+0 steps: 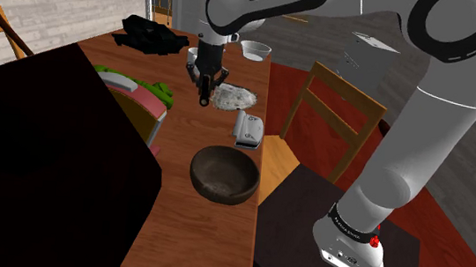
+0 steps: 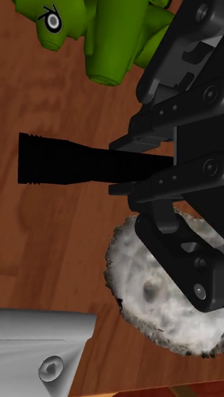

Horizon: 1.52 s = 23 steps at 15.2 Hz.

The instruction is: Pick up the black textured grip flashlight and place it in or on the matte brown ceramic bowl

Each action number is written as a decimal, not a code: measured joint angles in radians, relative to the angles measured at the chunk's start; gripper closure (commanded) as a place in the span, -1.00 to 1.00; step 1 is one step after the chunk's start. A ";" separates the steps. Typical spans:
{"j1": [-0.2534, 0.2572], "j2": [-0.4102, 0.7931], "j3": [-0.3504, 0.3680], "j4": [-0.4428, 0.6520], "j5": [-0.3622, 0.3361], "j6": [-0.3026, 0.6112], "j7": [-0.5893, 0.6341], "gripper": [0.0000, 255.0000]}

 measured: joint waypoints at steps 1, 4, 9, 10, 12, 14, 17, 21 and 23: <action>-0.001 -0.002 0.000 0.012 0.001 -0.014 -0.002 1.00; -0.001 -0.008 -0.001 0.045 0.003 -0.052 -0.004 1.00; 0.018 -0.108 0.021 -0.053 0.036 -0.050 0.025 1.00; 0.026 -0.132 0.028 -0.080 0.044 -0.046 0.036 1.00; 0.039 -0.187 0.040 -0.134 0.065 -0.043 0.053 1.00; 0.055 -0.251 0.052 -0.204 0.090 -0.033 0.067 1.00; 0.084 -0.339 0.074 -0.286 0.128 -0.034 0.098 1.00; 0.131 -0.444 0.108 -0.385 0.180 -0.031 0.145 1.00; 0.154 -0.489 0.124 -0.407 0.203 -0.049 0.172 1.00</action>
